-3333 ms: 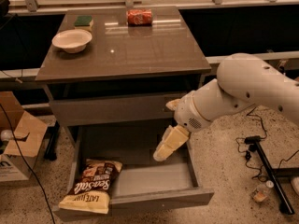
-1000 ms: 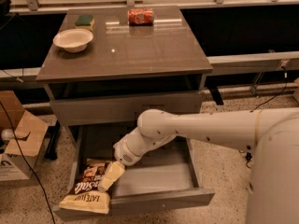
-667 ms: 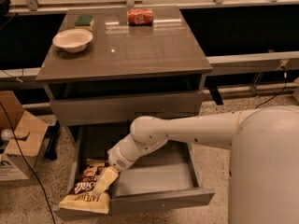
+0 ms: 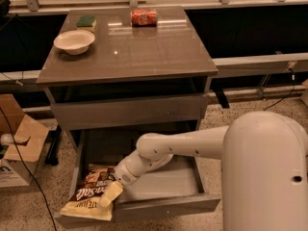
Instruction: Pick brown chip bag from middle drawer and place on counter
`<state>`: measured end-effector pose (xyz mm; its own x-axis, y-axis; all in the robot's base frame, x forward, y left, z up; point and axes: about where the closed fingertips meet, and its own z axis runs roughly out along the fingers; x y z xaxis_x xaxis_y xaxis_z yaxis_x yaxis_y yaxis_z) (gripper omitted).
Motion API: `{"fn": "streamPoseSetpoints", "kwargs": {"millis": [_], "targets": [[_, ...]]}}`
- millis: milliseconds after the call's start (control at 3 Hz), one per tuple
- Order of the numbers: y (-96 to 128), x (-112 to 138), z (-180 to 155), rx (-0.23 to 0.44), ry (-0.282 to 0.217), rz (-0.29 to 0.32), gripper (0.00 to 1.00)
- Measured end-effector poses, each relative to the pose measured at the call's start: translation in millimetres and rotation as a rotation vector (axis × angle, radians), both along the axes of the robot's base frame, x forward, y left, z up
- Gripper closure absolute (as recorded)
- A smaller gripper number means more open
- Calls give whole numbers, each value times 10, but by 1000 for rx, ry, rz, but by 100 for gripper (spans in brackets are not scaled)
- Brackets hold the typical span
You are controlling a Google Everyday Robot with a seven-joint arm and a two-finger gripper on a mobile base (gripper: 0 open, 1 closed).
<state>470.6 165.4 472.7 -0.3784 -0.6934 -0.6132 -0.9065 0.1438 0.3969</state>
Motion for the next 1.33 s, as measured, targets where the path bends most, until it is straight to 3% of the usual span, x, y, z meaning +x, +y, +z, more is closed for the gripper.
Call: {"fn": "streamPoseSetpoints", "kwargs": {"millis": [333,667,1000,1333], "targets": [[109,-72,-200,10,42,8,0],[373,-217,-367,37,100,45,3],[506,-274,-377,54,117,62,25],[513,-227,-204,63,72,55,49]]}}
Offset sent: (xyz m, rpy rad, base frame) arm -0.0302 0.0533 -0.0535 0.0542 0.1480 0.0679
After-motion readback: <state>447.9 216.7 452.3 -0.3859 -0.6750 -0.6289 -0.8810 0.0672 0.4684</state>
